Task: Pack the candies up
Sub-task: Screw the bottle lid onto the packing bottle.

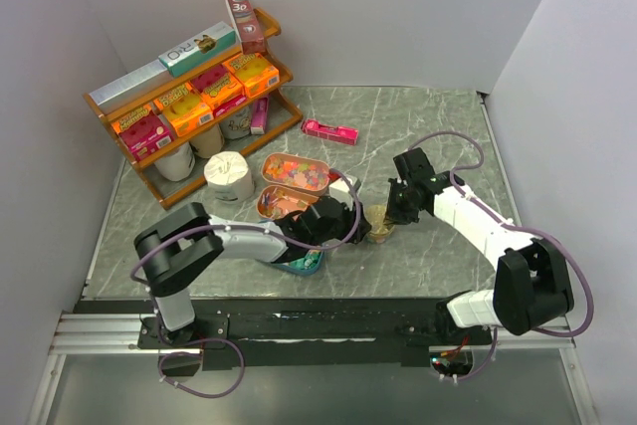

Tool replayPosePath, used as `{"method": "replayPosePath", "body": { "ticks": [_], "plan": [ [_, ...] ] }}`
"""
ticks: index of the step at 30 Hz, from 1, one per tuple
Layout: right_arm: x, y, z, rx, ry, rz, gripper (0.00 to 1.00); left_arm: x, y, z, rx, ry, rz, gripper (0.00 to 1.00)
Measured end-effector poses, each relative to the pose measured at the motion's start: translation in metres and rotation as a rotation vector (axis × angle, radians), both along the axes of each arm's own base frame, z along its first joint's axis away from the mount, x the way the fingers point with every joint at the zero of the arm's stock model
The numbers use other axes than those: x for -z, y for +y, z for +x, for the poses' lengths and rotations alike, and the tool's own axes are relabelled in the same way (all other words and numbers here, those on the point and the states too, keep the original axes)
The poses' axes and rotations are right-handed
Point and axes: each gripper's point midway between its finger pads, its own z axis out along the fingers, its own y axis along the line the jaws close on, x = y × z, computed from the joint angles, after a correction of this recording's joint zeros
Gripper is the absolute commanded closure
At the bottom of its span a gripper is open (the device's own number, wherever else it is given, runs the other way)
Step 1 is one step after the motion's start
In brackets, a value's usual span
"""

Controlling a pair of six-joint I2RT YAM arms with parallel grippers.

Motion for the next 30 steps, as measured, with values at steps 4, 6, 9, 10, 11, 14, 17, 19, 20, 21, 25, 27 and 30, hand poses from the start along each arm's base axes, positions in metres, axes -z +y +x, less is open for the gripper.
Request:
{"method": "replayPosePath", "body": {
  "ticks": [4, 6, 9, 10, 11, 14, 17, 19, 20, 21, 25, 27, 30],
  "plan": [
    [0.0, 0.0, 0.0, 0.001, -0.002, 0.002, 0.85, 0.019, -0.005, 0.003, -0.01, 0.038, 0.02, 0.58],
    [0.0, 0.0, 0.0, 0.002, -0.003, 0.0, 0.85, 0.019, -0.007, 0.006, -0.015, 0.041, 0.023, 0.64],
    [0.001, 0.0, 0.0, 0.001, -0.004, -0.003, 0.87, 0.018, -0.011, 0.014, -0.027, 0.044, 0.018, 0.69],
    [0.002, 0.0, 0.0, 0.001, -0.007, -0.004, 0.88, 0.018, -0.012, 0.016, -0.03, 0.044, 0.016, 0.7],
    [0.002, 0.0, 0.0, 0.003, -0.009, -0.004, 0.88, 0.018, -0.012, 0.017, -0.031, 0.043, 0.013, 0.71],
    [0.005, 0.0, -0.001, 0.012, -0.014, 0.003, 0.9, 0.018, -0.012, 0.019, -0.035, 0.043, 0.011, 0.73],
    [0.008, 0.002, -0.001, 0.027, -0.02, 0.016, 0.91, 0.019, -0.012, 0.02, -0.037, 0.042, 0.009, 0.75],
    [0.008, 0.003, -0.001, 0.037, -0.028, 0.024, 0.9, 0.019, -0.013, 0.021, -0.038, 0.039, 0.004, 0.75],
    [0.006, 0.002, -0.001, 0.042, -0.032, 0.027, 0.89, 0.019, -0.013, 0.022, -0.039, 0.037, 0.0, 0.75],
    [0.003, 0.002, -0.001, 0.046, -0.042, 0.029, 0.89, 0.019, -0.014, 0.023, -0.039, 0.035, -0.004, 0.75],
    [-0.002, -0.007, -0.006, 0.06, -0.019, -0.023, 0.87, 0.017, -0.017, 0.022, -0.026, 0.033, -0.018, 0.75],
    [-0.003, -0.017, -0.013, 0.067, 0.009, -0.079, 0.87, 0.017, -0.018, 0.021, -0.019, 0.035, -0.021, 0.74],
    [-0.005, -0.029, -0.019, 0.069, 0.039, -0.149, 0.88, 0.017, -0.018, 0.02, -0.016, 0.035, -0.021, 0.74]
  ]
}}
